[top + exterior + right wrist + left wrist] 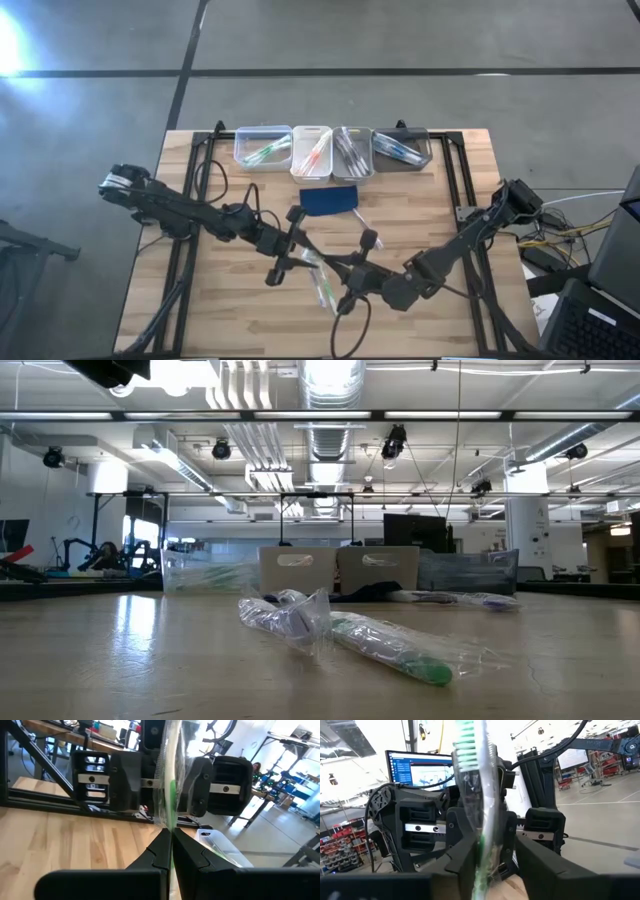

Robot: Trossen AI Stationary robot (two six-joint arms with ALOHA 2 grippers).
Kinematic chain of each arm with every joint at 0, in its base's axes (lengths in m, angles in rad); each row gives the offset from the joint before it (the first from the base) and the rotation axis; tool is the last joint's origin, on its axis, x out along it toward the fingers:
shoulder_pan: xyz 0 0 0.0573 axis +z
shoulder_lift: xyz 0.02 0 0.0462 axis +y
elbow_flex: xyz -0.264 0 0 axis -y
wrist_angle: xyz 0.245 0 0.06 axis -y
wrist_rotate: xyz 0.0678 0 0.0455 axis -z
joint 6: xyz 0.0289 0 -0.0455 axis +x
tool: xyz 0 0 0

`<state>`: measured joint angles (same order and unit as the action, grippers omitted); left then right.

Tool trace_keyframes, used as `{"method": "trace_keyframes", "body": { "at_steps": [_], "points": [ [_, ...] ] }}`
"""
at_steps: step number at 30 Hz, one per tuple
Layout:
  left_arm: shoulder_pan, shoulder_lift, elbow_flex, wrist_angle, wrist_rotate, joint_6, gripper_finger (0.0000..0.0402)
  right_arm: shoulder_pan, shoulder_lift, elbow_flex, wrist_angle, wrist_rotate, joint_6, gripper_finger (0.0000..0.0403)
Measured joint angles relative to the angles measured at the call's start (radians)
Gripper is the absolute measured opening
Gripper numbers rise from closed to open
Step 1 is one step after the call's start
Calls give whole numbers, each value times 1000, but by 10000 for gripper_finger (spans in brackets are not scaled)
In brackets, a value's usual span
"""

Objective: Pick & Place Toothbrushes
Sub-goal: Put the green toothbrush into the transparent bin

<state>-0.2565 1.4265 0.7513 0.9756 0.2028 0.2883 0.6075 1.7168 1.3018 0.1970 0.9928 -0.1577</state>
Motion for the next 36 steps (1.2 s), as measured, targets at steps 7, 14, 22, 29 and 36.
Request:
{"method": "trace_keyframes", "body": {
  "at_steps": [7, 14, 22, 29, 36],
  "points": [
    [0, 0, 0, 0, -3, -5, 46, 1, 0, 0, 0, -9, 1, 8],
    [0, -2, -1, -5, -39, -31, 24, 4, -3, 12, -22, -2, 0, 19],
    [0, -88, -2, -227, -193, -38, 27, 51, -49, 86, -248, 5, 81, 101],
    [8, -246, -2, -541, -527, -52, 26, 33, -126, 150, -834, 4, 593, 154],
    [73, -403, 9, -868, -796, -174, 26, -31, -208, 151, -1245, -34, 1043, 179]
  ]
}}
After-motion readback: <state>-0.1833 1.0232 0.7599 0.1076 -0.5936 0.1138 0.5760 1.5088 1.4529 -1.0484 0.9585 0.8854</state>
